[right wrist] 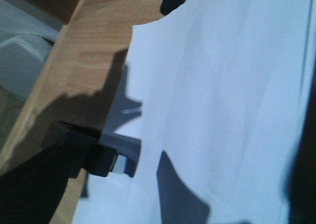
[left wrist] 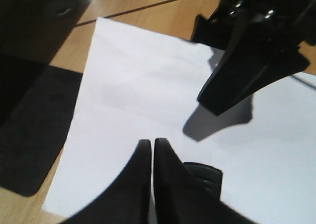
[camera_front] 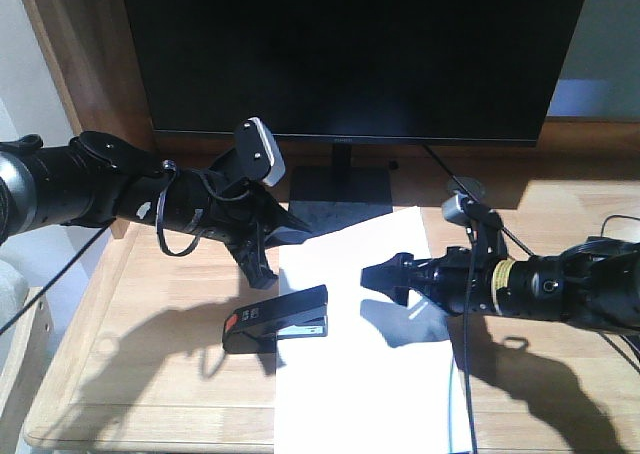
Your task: Grab stapler and paper to desk for stapling
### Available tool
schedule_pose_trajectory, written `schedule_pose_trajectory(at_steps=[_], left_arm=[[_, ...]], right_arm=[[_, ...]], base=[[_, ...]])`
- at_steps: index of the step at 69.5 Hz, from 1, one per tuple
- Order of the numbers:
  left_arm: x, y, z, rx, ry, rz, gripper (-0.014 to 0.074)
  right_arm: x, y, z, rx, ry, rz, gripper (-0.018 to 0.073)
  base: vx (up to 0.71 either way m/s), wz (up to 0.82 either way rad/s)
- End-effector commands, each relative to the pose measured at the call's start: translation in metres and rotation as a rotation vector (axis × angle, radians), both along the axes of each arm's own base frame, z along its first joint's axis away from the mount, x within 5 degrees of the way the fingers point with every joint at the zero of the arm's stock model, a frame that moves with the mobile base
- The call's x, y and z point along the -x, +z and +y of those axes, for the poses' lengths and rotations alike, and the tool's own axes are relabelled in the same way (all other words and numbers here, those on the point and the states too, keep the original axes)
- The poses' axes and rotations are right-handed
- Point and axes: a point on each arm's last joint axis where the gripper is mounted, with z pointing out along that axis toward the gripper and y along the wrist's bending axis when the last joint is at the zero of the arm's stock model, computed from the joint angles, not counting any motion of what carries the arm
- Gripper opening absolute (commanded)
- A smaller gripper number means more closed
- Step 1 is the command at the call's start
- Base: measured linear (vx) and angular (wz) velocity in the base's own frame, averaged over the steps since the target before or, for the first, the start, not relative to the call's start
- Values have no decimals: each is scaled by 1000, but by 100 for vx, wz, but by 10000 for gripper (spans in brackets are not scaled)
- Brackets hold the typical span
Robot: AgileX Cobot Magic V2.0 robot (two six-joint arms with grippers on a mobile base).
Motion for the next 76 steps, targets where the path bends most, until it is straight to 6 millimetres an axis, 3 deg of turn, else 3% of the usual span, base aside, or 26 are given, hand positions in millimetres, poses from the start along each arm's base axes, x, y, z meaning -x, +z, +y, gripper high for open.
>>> schedule_pose_trajectory(at_steps=[1, 14, 22, 45, 67, 76], left_arm=[[0, 29, 4, 23, 103, -31, -6], [-8, 22, 15, -58, 272, 13, -6], [-10, 22, 22, -100, 374, 39, -6], [-4, 62, 60, -172, 662, -24, -6], [23, 113, 82, -96, 780, -107, -6], [42, 116, 88, -46, 803, -124, -6]], right_arm=[[-5, 31, -8, 73, -31, -117, 661], [-2, 57, -26, 295, -126, -198, 586], [3, 81, -39, 414, -198, -272, 492], [29, 147, -66, 570, -429, -453, -17], [66, 201, -71, 516, -497, -639, -10], [83, 219, -73, 506, -511, -716, -10]], base=[[0, 0], [0, 0], [0, 0], [0, 0], [0, 0], [0, 0]])
